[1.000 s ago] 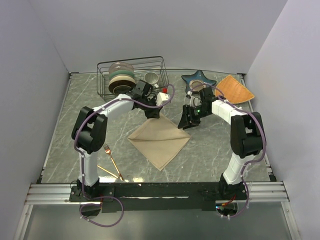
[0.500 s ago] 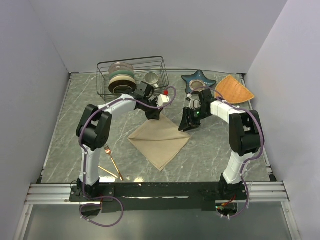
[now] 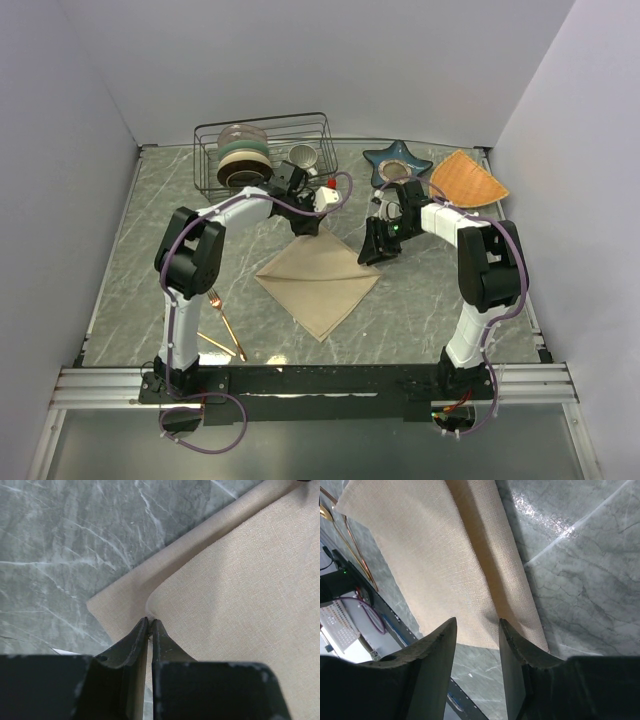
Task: Fold the napkin into a case and place the utensils inside
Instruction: Fold the top corner of the square-folded napkin at the center of the board.
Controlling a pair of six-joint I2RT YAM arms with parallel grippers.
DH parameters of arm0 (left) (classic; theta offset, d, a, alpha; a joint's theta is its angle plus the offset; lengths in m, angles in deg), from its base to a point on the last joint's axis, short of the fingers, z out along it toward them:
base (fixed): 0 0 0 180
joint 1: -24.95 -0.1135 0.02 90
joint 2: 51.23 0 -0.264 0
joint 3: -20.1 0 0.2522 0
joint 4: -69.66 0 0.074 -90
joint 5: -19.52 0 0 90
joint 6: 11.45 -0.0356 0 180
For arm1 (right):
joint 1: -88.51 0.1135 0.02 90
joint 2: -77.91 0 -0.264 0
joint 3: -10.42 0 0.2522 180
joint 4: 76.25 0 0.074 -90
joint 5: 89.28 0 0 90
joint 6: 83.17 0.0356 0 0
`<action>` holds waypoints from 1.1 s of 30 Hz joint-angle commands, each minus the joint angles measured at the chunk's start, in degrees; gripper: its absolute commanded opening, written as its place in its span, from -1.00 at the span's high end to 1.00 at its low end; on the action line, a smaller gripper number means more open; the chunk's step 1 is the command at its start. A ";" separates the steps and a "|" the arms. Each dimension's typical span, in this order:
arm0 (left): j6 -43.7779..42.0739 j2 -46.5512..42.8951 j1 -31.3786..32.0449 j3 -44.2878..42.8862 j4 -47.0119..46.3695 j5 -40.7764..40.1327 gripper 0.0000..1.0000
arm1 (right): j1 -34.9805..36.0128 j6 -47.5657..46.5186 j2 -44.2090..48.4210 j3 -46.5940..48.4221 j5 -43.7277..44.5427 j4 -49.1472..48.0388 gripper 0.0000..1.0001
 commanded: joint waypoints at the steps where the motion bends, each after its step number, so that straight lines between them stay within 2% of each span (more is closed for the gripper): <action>1: -2.42 0.97 -0.43 -3.46 -0.70 0.75 0.77 | -0.11 -0.24 -0.35 -0.52 0.38 -1.18 0.07; 9: -3.22 2.55 -0.51 -5.48 -0.52 0.31 0.77 | -0.11 0.12 -0.79 -0.87 0.29 -1.79 0.15; 26: -4.09 3.52 -1.22 -5.13 -1.67 -1.36 0.74 | -0.11 0.12 -0.70 -0.87 0.99 -1.44 0.10; 28: -4.18 3.61 -1.22 -5.22 -1.49 -1.53 0.68 | 0.07 0.03 -0.79 -0.78 0.99 -1.35 0.10; 31: -3.05 3.35 -1.30 -6.09 -1.58 -1.71 0.41 | -0.02 -0.23 -0.53 -0.78 1.26 -0.92 0.10; 32: -1.65 2.74 -1.31 -6.53 -1.49 -1.80 0.20 | -0.02 -0.32 -0.35 -0.69 1.34 -0.65 0.10; 33: -0.94 2.30 -1.48 -6.97 -1.40 -1.62 0.11 | -0.11 -0.50 0.00 -0.52 1.52 -0.39 0.09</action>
